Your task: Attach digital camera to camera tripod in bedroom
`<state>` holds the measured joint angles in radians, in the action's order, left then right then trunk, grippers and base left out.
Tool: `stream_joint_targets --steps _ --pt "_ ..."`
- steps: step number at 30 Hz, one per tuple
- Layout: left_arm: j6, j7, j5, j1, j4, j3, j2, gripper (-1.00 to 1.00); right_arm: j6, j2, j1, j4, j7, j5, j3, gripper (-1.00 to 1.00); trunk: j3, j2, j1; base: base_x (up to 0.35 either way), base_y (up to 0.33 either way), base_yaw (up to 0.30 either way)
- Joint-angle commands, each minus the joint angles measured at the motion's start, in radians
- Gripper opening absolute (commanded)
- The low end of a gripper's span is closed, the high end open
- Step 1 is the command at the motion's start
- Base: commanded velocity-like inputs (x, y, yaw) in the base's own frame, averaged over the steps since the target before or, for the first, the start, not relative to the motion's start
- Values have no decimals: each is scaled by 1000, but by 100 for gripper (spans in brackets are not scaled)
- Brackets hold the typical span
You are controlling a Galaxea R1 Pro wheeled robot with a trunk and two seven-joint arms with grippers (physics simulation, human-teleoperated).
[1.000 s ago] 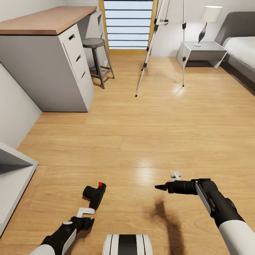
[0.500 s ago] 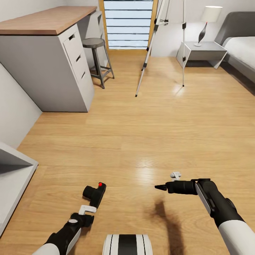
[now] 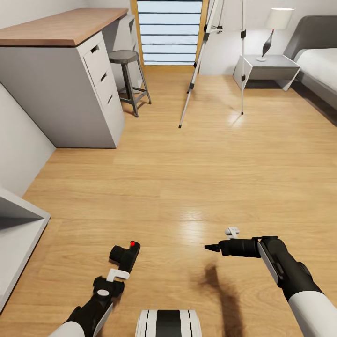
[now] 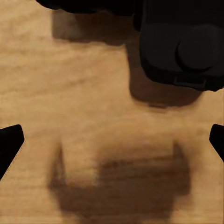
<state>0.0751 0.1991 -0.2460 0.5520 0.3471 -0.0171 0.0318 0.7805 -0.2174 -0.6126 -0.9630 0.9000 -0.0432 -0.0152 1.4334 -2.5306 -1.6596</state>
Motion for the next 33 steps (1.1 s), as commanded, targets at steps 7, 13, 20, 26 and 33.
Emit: stream_joint_targets --steps 7,13,20,26,33 --pt "-29 3 -13 0 -7 -3 -1 100 6 2 0 0 -5 -4 -2 100 1 0 0 0 0 0" --pt "-68 -33 -13 0 -11 -4 -4 100 6 2 -1 3 -6 -4 -2 100 1 0 0 0 0 0" --pt "-165 -97 -7 0 -24 -3 -5 100 6 3 -1 6 -5 -4 -2 100 1 0 0 0 0 0" --pt "-214 -126 -7 0 -30 -3 -6 100 6 3 -1 8 -6 -4 -2 100 1 0 0 0 0 0" --pt "-224 -132 -14 0 -50 -4 -5 100 6 3 -1 9 -5 -4 -2 100 1 0 0 0 0 0"
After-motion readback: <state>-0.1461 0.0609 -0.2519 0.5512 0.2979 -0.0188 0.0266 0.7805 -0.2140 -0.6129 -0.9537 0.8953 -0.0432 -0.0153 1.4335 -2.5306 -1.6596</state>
